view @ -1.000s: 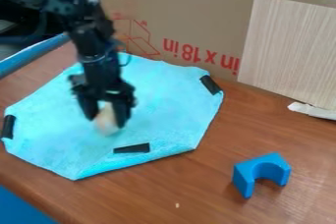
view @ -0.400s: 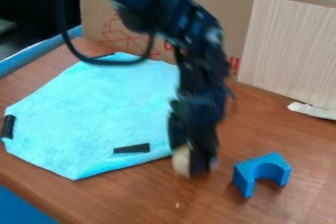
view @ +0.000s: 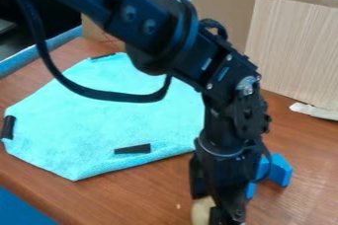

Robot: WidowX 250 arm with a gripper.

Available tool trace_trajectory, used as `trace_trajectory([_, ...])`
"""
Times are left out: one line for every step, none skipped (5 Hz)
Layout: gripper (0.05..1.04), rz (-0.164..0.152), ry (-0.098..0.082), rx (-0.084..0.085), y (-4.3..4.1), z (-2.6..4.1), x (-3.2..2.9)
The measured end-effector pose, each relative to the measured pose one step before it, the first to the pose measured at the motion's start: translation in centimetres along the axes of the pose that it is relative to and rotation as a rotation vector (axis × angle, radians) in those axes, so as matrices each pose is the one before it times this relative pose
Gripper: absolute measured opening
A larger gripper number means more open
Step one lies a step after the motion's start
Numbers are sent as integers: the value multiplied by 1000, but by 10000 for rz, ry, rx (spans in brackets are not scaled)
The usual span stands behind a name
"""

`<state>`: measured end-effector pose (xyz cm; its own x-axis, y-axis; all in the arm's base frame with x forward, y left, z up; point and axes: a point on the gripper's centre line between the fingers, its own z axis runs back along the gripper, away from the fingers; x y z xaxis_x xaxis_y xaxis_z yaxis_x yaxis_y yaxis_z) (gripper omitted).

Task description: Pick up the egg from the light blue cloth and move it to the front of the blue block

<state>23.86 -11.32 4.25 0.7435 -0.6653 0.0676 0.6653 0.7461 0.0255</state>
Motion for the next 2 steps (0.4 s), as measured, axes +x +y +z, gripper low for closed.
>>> trace_trajectory([879, 310, -81, 97, 832, 240, -549])
trace_trajectory([1013, 277, -265, 117, 971, 798, -147])
